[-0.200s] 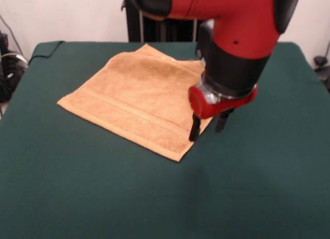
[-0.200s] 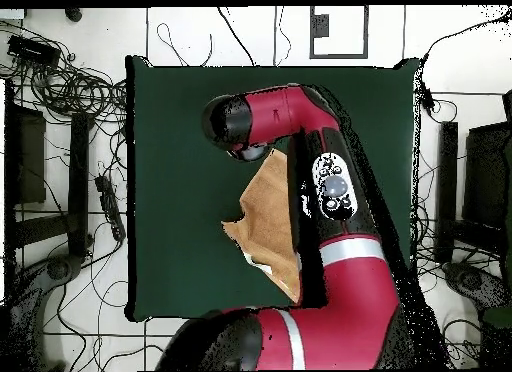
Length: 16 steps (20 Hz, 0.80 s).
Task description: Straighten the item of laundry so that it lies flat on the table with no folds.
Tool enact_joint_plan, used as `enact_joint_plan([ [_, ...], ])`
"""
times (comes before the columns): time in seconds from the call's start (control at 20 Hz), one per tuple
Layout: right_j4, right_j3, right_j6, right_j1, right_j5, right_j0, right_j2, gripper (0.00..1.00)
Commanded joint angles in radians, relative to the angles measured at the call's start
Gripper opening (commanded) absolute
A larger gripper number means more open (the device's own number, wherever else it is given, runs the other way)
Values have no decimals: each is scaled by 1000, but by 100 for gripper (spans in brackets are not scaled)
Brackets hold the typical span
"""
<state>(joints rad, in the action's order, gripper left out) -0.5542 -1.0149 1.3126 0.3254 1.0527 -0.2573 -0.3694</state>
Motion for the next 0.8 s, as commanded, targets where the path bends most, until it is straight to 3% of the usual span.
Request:
enact_joint_plan([
  [0.05,-48,77,-401,-82,56,-22,-120,100],
  [0.4,-42,26,-457,-57,18,-71,-94,100],
  [0.8,-45,-49,-398,-8,-30,-83,-65,100],
])
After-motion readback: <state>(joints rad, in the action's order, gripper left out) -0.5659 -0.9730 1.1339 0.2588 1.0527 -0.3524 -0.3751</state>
